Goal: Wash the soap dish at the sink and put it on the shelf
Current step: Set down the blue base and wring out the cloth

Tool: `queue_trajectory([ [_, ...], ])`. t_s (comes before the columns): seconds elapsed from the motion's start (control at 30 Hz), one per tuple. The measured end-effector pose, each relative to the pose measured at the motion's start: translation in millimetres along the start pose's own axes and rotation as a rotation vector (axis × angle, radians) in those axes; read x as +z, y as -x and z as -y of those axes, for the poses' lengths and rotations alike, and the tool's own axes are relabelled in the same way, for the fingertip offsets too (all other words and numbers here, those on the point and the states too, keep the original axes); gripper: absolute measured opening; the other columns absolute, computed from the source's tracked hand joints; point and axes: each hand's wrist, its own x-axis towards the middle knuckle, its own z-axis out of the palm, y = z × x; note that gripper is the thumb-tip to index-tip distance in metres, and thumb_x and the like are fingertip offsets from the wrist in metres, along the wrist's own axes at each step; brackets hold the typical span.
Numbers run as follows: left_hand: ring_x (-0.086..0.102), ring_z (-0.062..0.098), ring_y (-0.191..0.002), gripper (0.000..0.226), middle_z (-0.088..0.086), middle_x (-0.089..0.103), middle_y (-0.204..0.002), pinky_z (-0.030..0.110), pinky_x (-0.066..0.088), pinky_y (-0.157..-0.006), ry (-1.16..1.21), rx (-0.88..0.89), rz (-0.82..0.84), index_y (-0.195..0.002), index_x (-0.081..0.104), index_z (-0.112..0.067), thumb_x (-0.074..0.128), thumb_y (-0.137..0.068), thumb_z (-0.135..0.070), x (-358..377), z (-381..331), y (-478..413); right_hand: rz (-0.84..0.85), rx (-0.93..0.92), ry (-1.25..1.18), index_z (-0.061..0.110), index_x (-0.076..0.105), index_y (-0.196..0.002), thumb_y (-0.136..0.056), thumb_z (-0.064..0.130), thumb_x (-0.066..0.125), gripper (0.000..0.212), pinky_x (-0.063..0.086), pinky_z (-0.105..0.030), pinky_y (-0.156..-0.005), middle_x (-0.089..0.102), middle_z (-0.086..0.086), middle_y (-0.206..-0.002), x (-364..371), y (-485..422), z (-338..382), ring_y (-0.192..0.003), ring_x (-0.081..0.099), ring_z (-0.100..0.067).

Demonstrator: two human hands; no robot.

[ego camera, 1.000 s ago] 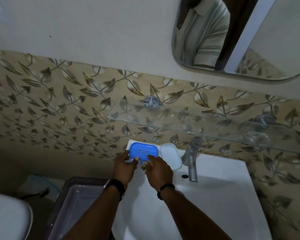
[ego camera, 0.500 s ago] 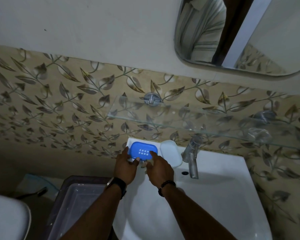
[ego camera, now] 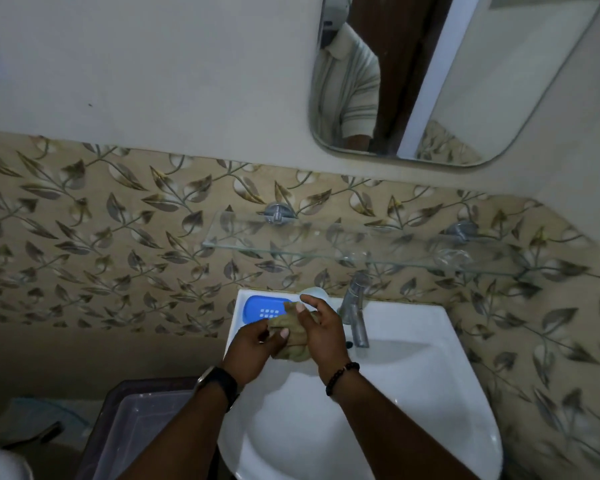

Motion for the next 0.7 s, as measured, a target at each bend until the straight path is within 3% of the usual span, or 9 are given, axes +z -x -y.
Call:
queue_trajectory([
  [0.07, 0.076, 0.012, -0.087, 0.012, -0.003, 0.081, -0.096, 0.02, 0.056, -0.073, 0.095, 0.016, 0.023, -0.099, 0.078, -0.028, 0.068, -0.096, -0.023, 10, -15, 0, -0.025, -0.006, -0.071, 0.023, 0.073, -0.102, -0.095, 0.026, 0.069, 0.009, 0.062, -0.039, -0.082, 0.077, -0.01, -0.097, -12, 7, 14, -0.091, 0.074, -0.028],
  [0.13, 0.076, 0.024, -0.094, 0.015, 0.007, 0.08, -0.101, 0.034, 0.06, -0.079, 0.184, 0.032, 0.025, -0.105, 0.077, -0.018, 0.067, -0.096, -0.024, 24, -31, -3, -0.037, -0.03, -0.131, 0.017, 0.074, -0.103, -0.094, 0.025, 0.071, 0.013, 0.062, -0.034, -0.077, 0.079, -0.005, -0.094, -27, 14, 28, -0.089, 0.075, -0.024],
  [0.23, 0.076, 0.03, -0.092, 0.019, 0.011, 0.08, -0.098, 0.036, 0.06, -0.076, 0.29, 0.04, 0.001, -0.104, 0.076, -0.014, 0.068, -0.094, -0.027, 48, -55, -6, -0.005, -0.076, -0.117, 0.012, 0.067, -0.124, -0.089, 0.022, 0.075, 0.036, 0.06, -0.039, -0.089, 0.075, -0.008, -0.114, -59, 27, 46, -0.106, 0.072, -0.023],
  [0.33, 0.077, 0.028, -0.09, 0.024, 0.01, 0.08, -0.096, 0.04, 0.061, -0.078, 0.311, 0.039, 0.013, -0.103, 0.076, -0.013, 0.07, -0.093, -0.034, 71, -76, -7, 0.022, -0.139, -0.057, 0.016, 0.064, -0.129, -0.083, 0.014, 0.082, 0.049, 0.061, -0.033, -0.088, 0.074, -0.002, -0.118, -91, 37, 57, -0.109, 0.071, -0.016],
  [0.4, 0.077, 0.028, -0.088, 0.023, 0.01, 0.08, -0.094, 0.043, 0.062, -0.078, 0.305, 0.04, 0.038, -0.101, 0.076, -0.014, 0.071, -0.091, -0.034, 88, -87, -8, -0.058, -0.191, 0.05, 0.022, 0.068, -0.122, -0.084, 0.01, 0.08, 0.042, 0.061, -0.031, -0.087, 0.074, 0.003, -0.115, -111, 41, 64, -0.107, 0.071, -0.014],
  [0.6, 0.075, 0.033, -0.088, 0.017, 0.014, 0.078, -0.095, 0.049, 0.062, -0.073, 0.223, 0.048, 0.132, -0.103, 0.07, -0.012, 0.07, -0.094, -0.027, 134, -97, -7, -0.414, -0.163, 0.143, 0.02, 0.074, -0.101, -0.087, 0.016, 0.077, 0.015, 0.059, -0.05, -0.091, 0.076, -0.001, -0.103, -170, 46, 57, -0.1, 0.071, -0.022],
  [0.7, 0.074, 0.021, -0.073, 0.011, 0.005, 0.079, -0.088, 0.035, 0.059, -0.054, 0.171, 0.032, 0.184, -0.101, 0.069, -0.021, 0.07, -0.094, -0.03, 158, -96, -11, -0.483, -0.157, 0.141, 0.032, 0.075, -0.087, -0.086, 0.015, 0.077, 0.017, 0.06, -0.05, -0.087, 0.077, 0.004, -0.096, -195, 49, 49, -0.094, 0.073, -0.02],
])
